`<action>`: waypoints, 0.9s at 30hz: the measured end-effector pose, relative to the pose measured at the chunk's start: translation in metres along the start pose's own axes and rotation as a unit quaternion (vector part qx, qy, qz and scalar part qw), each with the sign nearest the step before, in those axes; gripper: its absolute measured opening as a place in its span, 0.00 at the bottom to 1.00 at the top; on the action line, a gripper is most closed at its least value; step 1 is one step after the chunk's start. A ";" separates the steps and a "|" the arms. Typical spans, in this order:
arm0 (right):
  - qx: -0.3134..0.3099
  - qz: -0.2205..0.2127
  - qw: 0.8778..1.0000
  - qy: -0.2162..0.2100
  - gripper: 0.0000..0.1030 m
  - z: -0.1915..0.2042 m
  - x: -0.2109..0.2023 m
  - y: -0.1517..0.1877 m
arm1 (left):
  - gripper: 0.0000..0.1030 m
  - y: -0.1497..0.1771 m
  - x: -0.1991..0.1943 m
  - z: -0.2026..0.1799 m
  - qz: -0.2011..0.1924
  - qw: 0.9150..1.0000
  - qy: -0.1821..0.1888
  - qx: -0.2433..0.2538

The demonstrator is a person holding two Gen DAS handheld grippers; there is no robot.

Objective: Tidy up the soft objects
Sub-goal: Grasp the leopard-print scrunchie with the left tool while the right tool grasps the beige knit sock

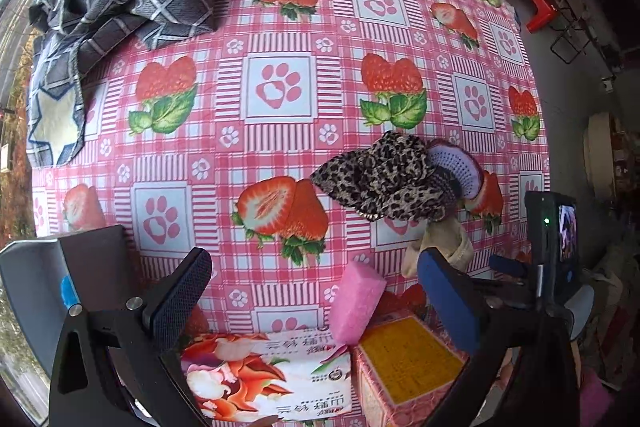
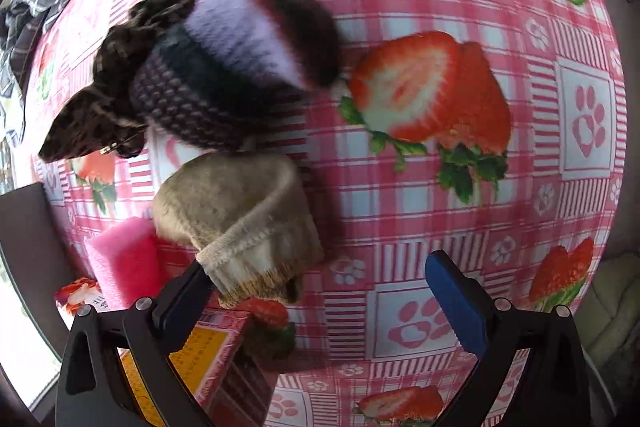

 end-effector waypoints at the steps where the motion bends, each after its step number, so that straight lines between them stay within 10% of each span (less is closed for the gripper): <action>1: 0.016 -0.003 1.000 0.008 1.00 -0.014 0.000 0.000 | 1.00 -0.004 0.007 -0.005 0.002 1.000 0.000 0.003; 9: 0.082 -0.002 0.997 -0.002 1.00 -0.087 -0.007 0.016 | 1.00 -0.029 0.060 -0.022 0.046 0.998 0.026 -0.034; 20: 0.082 -0.058 0.992 -0.075 1.00 -0.089 -0.042 0.011 | 1.00 -0.037 0.103 -0.019 0.069 0.996 -0.002 -0.057; 23: 0.044 -0.053 0.996 -0.063 1.00 -0.069 -0.033 0.005 | 1.00 -0.040 0.100 -0.005 0.048 0.997 -0.051 -0.044; 27: 0.024 -0.019 1.000 0.002 1.00 -0.065 -0.012 0.004 | 1.00 -0.041 0.089 0.013 0.046 0.997 -0.028 -0.052</action>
Point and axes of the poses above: each gripper's, at about its wrist camera, not at the fingertips, and x roughly the way its jaws point, z to its left, y to its underside, the point moved 4 cm from there along x, roughly the way its jaws point, and after that the axes turned 9 degrees about -z, right-handed, at the moved point
